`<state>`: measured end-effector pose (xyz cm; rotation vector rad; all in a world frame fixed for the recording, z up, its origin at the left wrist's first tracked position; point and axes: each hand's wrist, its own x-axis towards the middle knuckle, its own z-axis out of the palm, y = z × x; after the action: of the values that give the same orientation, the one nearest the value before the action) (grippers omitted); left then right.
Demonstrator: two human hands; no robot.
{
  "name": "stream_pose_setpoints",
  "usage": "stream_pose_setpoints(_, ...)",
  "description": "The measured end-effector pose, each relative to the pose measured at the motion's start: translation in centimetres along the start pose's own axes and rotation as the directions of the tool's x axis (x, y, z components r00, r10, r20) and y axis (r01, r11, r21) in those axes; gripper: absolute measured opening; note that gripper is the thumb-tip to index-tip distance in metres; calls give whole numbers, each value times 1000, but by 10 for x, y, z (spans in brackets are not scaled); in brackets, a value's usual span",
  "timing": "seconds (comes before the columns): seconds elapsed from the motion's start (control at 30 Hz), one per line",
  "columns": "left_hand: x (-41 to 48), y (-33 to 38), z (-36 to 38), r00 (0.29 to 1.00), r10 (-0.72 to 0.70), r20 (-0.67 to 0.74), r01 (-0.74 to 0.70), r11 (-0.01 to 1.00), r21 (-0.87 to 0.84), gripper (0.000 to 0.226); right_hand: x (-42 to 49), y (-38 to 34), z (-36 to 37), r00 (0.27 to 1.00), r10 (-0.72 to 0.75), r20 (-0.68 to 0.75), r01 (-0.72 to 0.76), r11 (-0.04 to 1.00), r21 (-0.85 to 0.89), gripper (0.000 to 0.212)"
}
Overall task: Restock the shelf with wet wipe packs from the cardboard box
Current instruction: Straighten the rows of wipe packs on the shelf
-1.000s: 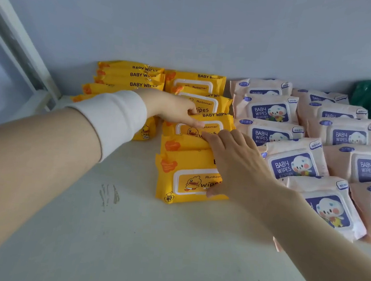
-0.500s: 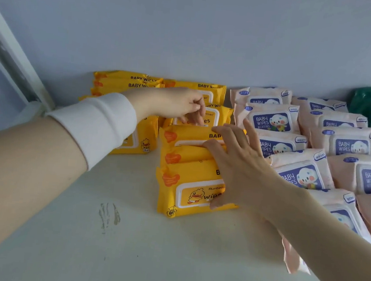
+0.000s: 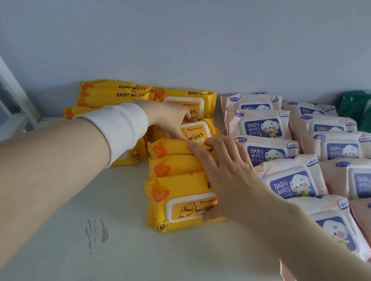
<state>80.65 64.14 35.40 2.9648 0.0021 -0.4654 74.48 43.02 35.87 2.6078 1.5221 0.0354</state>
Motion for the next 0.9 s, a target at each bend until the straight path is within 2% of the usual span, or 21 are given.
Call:
stream_pose_setpoints(0.1, 2, 3, -5, 996, 29, -83, -20, 994, 106, 81, -1, -1, 1, 1000, 3, -9, -3, 1000, 11, 130)
stream_pose_setpoints(0.2, 6, 0, -5, 971, 83, -225, -51, 988, 147, 100, -1, -1, 2, 1000, 1, -12, -1, 1000, 19, 129)
stream_pose_setpoints(0.3, 7, -10, -4, 939, 67, -336, -7, 984, 177, 93, 0, -1, 2, 1000, 5, -8, -5, 1000, 7, 130)
stream_pose_setpoints(0.4, 10, -15, -2, 927, 44, -373, 47, 972, 230, 96, 2, -2, 2, 1000, 19, -17, -19, 1000, -13, 130)
stream_pose_setpoints(0.47, 13, -16, -3, 937, 43, -346, 52, 965, 259, 97, 5, -3, 3, 999, 34, -22, -34, 999, -22, 131)
stream_pose_setpoints(0.53, 16, -20, -10, 961, 26, -274, 29, 980, 197, 92, 11, -3, 3, 998, 52, -21, -52, 998, -19, 130)
stream_pose_setpoints(0.67, 17, -29, -23, 987, -1, -162, 3, 1000, 8, 67, 29, -3, 0, 997, 82, -7, -82, 997, -10, 129)
stream_pose_setpoints(0.83, 10, -30, -29, 982, -31, -188, 0, 986, -167, 43, 60, 0, 1, 992, 129, 11, -128, 991, -22, 125)
stream_pose_setpoints(0.9, 1, -28, -33, 977, -53, -209, -4, 965, -261, 41, 72, 3, 2, 989, 148, -9, -148, 989, -25, 124)
